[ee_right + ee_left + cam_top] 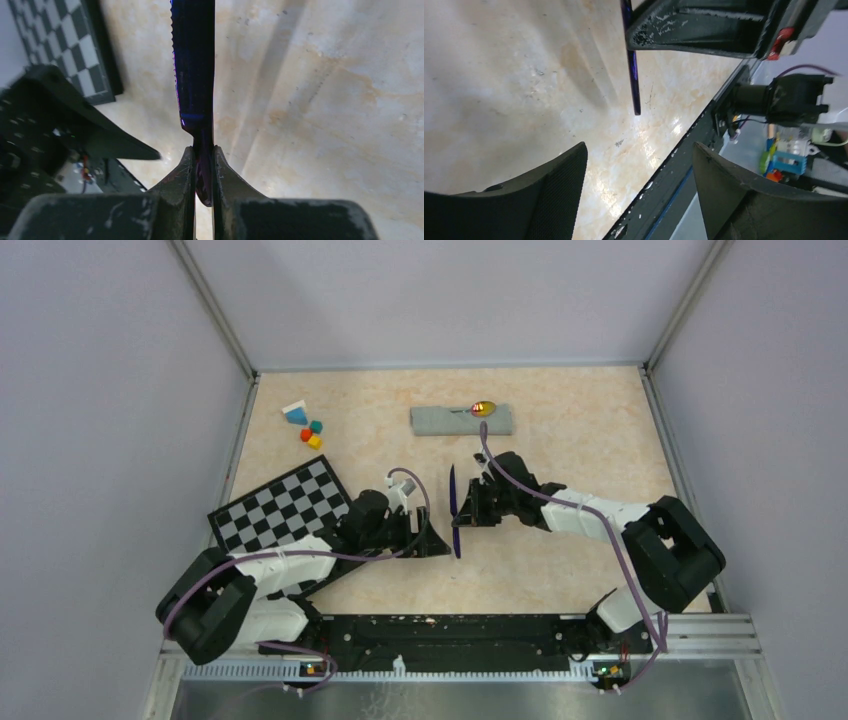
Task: Fold the napkin into a case and place the utensils inside
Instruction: Pass from the right arm to the left, then pass from the left arm to the right
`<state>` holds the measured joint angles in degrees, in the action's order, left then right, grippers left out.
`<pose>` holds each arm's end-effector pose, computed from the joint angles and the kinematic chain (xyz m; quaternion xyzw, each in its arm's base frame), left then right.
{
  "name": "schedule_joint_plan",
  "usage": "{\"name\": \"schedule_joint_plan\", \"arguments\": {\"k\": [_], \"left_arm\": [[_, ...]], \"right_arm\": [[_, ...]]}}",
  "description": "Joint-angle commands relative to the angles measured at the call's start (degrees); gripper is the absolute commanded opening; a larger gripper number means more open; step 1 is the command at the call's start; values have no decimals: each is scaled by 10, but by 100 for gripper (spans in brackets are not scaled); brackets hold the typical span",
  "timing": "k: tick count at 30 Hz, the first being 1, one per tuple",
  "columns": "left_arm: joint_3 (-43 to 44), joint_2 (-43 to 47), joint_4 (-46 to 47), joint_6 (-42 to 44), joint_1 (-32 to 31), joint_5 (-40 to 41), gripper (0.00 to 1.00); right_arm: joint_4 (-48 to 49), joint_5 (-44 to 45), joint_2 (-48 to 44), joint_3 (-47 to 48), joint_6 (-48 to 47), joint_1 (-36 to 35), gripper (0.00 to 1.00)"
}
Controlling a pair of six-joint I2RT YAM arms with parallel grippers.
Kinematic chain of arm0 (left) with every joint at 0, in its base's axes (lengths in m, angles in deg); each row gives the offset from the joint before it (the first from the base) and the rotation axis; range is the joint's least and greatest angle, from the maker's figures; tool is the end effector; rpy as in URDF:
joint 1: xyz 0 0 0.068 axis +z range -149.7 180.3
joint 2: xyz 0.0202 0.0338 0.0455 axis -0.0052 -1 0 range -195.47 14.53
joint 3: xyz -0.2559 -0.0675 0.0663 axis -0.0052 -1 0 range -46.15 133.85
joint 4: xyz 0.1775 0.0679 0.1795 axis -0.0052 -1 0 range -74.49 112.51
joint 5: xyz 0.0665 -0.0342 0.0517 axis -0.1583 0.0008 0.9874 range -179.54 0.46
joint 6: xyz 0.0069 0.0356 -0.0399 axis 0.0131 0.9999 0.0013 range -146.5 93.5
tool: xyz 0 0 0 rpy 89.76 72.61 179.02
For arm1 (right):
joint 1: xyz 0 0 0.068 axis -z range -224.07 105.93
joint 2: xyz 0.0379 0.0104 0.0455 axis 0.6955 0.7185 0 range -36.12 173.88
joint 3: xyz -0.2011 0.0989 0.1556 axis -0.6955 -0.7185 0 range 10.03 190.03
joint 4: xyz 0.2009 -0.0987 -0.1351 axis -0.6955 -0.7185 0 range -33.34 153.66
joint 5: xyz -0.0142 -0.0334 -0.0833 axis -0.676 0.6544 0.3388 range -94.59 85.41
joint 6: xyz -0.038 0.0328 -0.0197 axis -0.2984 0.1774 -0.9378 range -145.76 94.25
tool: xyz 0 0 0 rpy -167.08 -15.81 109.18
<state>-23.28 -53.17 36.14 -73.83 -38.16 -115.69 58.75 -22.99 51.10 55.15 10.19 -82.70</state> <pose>0.1677 -0.1532 0.1727 0.0451 0.8547 -0.4699 0.2161 0.2294 0.1977 0.1787 -0.0801 0.9169 0.3375 0.1977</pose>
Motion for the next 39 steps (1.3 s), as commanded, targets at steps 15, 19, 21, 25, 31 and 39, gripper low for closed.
{"name": "schedule_joint_plan", "arguments": {"k": [15, 19, 21, 25, 31, 39], "left_arm": [[121, -112, 21, 104, -54, 69, 13], [147, -82, -39, 151, -45, 32, 0], [156, -72, -49, 168, -29, -52, 0], [152, -56, -27, 161, -3, -227, 0], [161, -40, -31, 164, 11, -323, 0], [170, -39, -40, 176, 16, -381, 0]], "right_arm": [[184, -26, -100, -61, 221, 10, 0], [186, -113, -142, -77, 113, 67, 26], [187, -175, -174, -88, 21, 102, 47], [198, -306, -220, -101, -46, 168, 57], [286, -426, -234, -113, 10, 235, 51], [394, -470, -219, -125, 91, 247, 40]]}}
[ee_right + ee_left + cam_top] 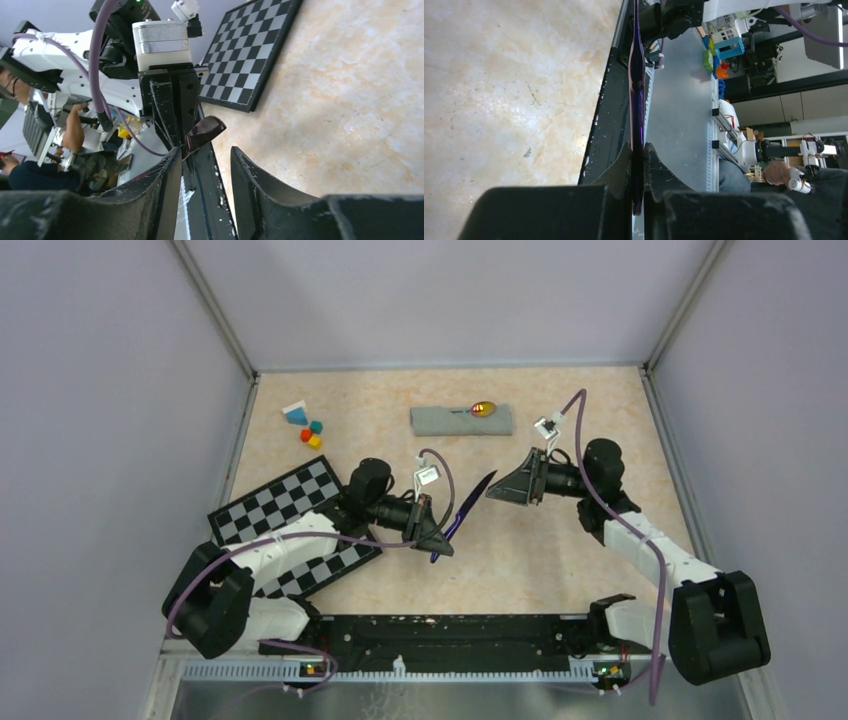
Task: Fold the napkin into a case and place the utensils inside
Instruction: Pass from the left arm to the right
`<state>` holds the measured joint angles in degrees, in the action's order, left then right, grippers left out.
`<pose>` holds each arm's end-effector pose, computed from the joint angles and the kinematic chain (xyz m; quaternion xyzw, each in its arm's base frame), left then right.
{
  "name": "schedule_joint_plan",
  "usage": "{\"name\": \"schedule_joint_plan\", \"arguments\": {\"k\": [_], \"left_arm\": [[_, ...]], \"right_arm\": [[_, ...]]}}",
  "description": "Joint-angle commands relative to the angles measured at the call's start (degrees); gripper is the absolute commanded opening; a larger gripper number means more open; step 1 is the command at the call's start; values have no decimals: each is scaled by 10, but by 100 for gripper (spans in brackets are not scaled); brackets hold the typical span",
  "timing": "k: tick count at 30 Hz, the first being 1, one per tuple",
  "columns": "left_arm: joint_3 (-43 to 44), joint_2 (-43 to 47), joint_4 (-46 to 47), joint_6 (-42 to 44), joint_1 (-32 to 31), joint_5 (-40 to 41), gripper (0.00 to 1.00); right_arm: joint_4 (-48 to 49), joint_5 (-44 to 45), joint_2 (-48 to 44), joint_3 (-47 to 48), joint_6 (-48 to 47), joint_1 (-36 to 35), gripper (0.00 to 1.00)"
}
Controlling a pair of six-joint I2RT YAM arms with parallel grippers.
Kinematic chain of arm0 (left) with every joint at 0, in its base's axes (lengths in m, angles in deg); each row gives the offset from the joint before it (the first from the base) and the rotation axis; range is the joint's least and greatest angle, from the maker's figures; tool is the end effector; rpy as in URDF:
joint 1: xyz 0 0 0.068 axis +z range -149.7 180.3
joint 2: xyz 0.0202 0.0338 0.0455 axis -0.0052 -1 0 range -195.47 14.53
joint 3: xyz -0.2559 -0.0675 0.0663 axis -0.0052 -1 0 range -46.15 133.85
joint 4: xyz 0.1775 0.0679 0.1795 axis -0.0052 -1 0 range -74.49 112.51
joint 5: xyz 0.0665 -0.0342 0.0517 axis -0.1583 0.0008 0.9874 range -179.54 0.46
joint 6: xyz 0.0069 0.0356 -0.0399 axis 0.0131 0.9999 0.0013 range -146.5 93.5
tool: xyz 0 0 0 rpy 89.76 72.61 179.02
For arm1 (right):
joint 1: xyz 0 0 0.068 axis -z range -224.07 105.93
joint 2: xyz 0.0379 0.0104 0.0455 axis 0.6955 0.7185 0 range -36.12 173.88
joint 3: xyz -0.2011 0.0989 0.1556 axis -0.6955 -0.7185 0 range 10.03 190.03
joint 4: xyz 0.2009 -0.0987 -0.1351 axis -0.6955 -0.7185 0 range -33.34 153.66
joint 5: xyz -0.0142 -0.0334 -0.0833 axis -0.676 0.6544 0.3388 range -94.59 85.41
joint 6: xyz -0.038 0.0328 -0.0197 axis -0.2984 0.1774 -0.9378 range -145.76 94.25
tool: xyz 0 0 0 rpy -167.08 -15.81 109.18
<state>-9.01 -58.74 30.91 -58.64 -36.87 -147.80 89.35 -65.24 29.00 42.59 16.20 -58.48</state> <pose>0.1884 -0.1808 0.2272 0.2842 0.7359 -0.5996 0.1346 0.2232 0.0894 0.2608 -0.1716 0.7070 0.6034 0.3264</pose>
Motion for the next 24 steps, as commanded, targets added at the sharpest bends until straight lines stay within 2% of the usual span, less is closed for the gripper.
{"name": "schedule_joint_plan", "arguments": {"k": [1, 6, 10, 24], "left_arm": [[29, 15, 10, 26, 3, -62, 0], [29, 12, 24, 24, 3, -80, 0], [32, 10, 24, 29, 3, -92, 0], [37, -3, 25, 37, 2, -115, 0]], "right_arm": [[100, -49, 2, -2, 40, 5, 37], [114, -65, 12, 1, 47, 4, 28], [130, -68, 19, 0, 58, 4, 25], [257, -84, 41, -16, 139, 4, 24]]}}
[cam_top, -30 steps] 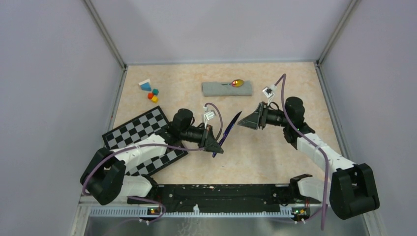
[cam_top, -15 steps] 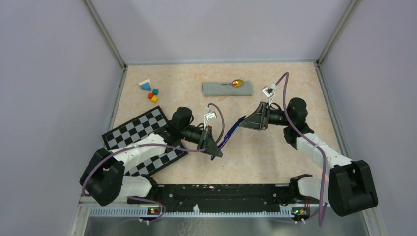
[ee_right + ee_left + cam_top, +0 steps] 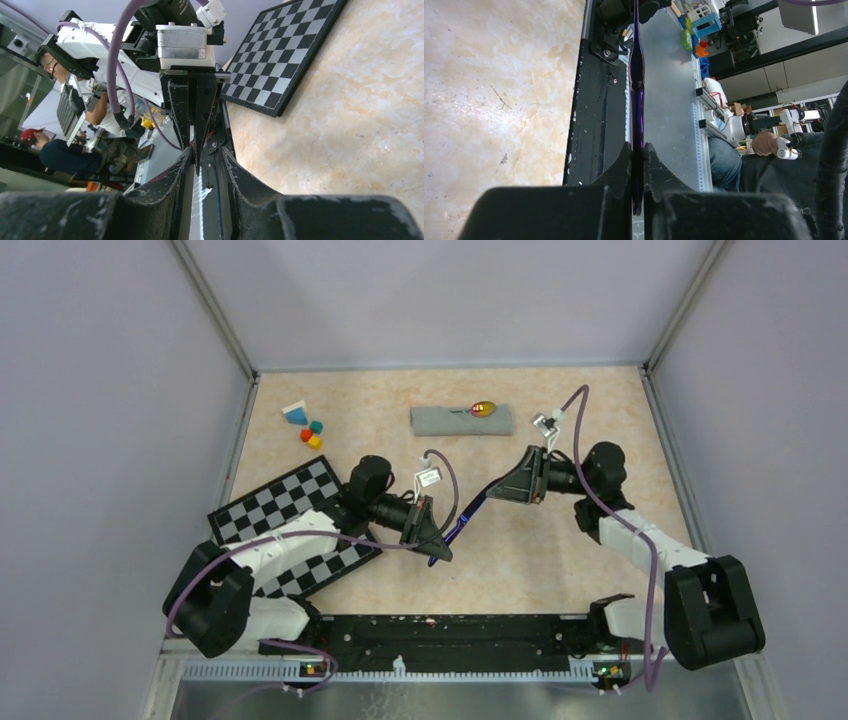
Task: Fold the napkin into a case and place the utensils inside
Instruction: Pass from the left arm to the right, then insert the knife into the folded napkin.
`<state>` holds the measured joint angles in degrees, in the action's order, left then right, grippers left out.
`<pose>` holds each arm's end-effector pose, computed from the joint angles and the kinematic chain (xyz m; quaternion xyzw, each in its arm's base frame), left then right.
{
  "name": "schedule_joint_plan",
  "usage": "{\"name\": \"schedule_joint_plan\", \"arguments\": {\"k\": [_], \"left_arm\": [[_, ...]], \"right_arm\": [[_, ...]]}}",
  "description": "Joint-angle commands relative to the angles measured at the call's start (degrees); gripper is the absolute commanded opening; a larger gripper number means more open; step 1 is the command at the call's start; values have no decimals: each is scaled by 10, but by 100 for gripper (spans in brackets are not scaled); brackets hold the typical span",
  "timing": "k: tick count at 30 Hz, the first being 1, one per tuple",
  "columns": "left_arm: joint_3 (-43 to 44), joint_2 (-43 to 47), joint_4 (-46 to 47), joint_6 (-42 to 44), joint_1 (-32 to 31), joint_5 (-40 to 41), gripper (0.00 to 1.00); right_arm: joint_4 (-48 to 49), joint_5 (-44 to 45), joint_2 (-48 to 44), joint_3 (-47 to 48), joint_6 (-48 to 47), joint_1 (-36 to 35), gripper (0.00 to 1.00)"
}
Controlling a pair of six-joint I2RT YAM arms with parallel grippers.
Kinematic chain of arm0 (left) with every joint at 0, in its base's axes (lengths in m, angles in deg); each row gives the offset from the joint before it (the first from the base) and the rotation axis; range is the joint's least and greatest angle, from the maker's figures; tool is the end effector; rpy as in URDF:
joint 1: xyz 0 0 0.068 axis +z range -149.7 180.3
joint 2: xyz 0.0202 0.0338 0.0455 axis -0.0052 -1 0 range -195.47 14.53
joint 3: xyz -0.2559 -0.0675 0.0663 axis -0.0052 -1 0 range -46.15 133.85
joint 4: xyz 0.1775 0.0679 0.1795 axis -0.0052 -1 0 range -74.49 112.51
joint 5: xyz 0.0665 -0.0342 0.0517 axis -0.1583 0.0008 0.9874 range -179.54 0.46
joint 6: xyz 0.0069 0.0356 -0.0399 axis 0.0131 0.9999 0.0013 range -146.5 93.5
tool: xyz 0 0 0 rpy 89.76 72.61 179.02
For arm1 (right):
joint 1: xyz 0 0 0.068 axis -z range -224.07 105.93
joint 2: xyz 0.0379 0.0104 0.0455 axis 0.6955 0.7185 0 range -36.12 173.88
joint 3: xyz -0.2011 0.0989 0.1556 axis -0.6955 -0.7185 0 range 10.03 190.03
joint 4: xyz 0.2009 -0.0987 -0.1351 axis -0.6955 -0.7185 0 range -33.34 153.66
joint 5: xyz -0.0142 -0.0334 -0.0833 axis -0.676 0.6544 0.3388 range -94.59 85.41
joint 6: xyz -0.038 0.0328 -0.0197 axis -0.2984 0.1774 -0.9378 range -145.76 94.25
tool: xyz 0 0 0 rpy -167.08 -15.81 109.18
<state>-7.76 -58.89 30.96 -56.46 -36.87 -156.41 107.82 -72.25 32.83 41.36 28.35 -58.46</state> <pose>0.1862 -0.1822 0.2357 0.3337 0.6903 -0.6331 0.1063 0.2270 0.0922 0.2678 -0.2030 0.6612 0.6552 0.3040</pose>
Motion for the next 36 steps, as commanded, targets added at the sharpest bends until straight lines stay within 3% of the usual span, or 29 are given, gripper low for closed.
{"name": "schedule_joint_plan", "arguments": {"k": [1, 15, 18, 21, 23, 26, 28, 30, 32, 36], "left_arm": [[25, -1, 25, 15, 3, -30, 0], [30, -15, 28, 18, 2, -42, 0], [30, -18, 27, 19, 2, -43, 0], [36, -20, 19, 19, 3, -26, 0], [46, -23, -1, 22, 11, -2, 12], [52, -24, -30, 3, 72, 48, 48], [44, -15, -33, -33, 129, 102, 59], [49, -14, -33, -59, 173, 174, 80], [65, -33, -11, -81, 188, 254, 82], [124, -112, 49, -121, 193, 342, 77]], "right_arm": [[78, -15, 4, -5, 21, 4, 24], [168, -23, 32, -14, 74, 3, 21], [168, -25, 33, -15, 68, 1, 2], [127, -17, 28, -16, 39, 1, 0], [20, 15, 17, -5, -24, 4, 0], [-105, 121, 0, 12, -106, 27, 0], [-91, 156, 21, 12, -71, 61, 0], [-49, 174, 67, 15, -15, 103, 0], [23, 189, 126, 24, 32, 135, 0], [84, 239, 246, 79, 68, 181, 0]]}}
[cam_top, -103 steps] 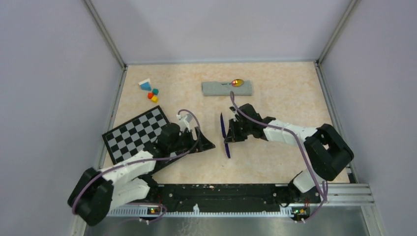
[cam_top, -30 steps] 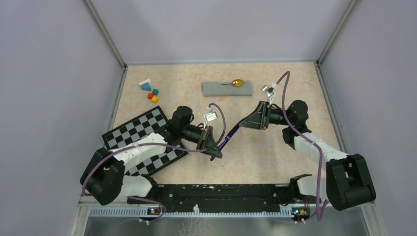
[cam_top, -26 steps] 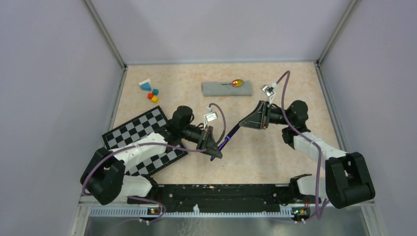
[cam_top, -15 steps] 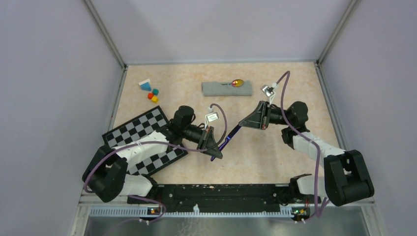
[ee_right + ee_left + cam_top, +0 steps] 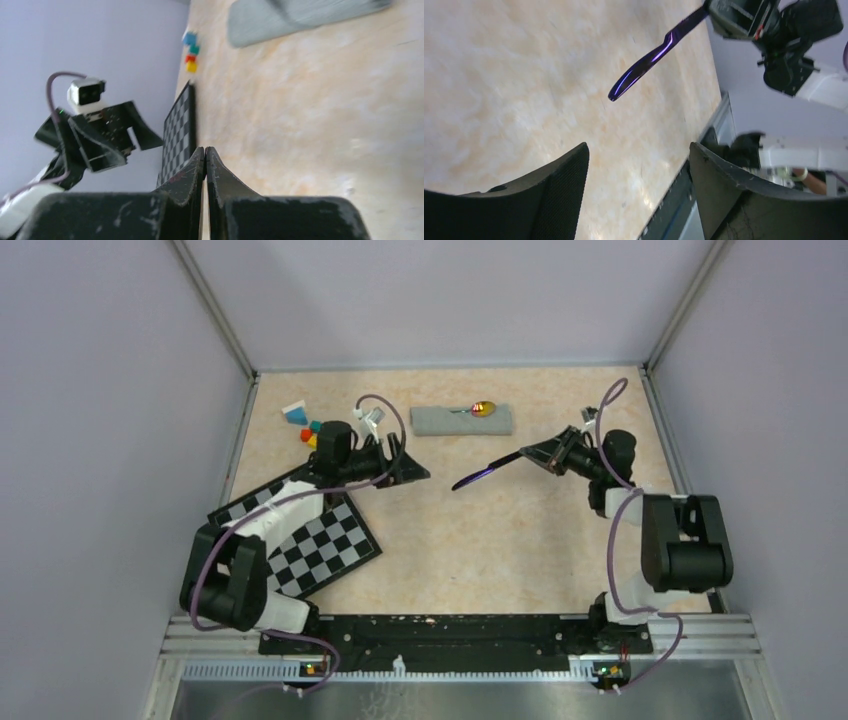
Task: Fold the napkin into a case and place the utensils inside
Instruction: Insert the knife into the folded napkin.
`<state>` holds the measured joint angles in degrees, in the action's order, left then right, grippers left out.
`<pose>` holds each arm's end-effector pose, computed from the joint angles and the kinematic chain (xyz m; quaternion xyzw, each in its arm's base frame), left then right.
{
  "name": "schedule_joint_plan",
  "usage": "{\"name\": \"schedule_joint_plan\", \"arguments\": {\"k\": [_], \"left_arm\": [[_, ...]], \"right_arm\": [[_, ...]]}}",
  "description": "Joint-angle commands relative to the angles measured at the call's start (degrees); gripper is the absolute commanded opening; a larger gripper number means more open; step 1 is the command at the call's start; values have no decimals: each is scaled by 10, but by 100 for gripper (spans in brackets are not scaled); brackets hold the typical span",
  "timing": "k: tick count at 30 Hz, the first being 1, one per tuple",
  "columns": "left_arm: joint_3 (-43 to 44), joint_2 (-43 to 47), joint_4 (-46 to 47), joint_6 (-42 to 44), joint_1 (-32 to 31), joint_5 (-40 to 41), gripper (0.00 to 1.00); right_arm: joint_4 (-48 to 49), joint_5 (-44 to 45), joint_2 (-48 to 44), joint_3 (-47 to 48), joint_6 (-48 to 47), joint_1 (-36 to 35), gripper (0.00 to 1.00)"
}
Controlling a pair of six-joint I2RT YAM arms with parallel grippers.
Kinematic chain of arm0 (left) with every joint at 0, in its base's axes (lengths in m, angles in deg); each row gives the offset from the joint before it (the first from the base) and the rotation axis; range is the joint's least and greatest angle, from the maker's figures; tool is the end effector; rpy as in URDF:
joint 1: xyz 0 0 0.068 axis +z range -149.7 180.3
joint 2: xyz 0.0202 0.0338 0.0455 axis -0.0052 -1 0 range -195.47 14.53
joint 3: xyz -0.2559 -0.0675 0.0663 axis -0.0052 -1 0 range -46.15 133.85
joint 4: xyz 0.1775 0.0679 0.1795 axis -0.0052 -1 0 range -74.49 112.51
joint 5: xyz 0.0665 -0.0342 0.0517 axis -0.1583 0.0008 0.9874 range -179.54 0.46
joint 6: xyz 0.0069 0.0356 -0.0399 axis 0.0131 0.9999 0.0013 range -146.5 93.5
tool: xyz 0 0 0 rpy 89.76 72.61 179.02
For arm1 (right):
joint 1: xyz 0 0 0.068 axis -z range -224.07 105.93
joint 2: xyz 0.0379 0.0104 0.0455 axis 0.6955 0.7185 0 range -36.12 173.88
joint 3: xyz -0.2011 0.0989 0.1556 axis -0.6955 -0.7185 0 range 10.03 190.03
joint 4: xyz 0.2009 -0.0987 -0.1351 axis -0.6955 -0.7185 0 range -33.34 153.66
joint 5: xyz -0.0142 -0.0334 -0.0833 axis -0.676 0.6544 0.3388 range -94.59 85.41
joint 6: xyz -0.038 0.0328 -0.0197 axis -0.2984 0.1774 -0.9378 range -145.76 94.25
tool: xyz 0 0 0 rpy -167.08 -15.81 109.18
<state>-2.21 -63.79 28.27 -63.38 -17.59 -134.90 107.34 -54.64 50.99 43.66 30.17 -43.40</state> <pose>0.2678 -0.1131 0.2358 0.0632 0.8151 -0.5110 0.2656 0.2964 0.0238 0.1995 0.0886 0.7395 0.5573 0.3671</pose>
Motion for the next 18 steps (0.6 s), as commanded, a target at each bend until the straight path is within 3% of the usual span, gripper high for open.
{"name": "schedule_joint_plan", "arguments": {"k": [1, 5, 9, 18], "left_arm": [[93, -101, 79, -53, 0, 149, 76], [187, -217, 88, -35, 4, 225, 72], [309, -324, 46, 2, 13, 244, 71], [427, -440, 22, 36, 27, 275, 61]], "right_arm": [[102, 78, 89, 72, 57, 39, 0], [105, 128, 169, 146, 61, 59, 0], [131, 137, 244, 214, 92, 74, 0], [115, 150, 327, 312, 92, 84, 0]]}}
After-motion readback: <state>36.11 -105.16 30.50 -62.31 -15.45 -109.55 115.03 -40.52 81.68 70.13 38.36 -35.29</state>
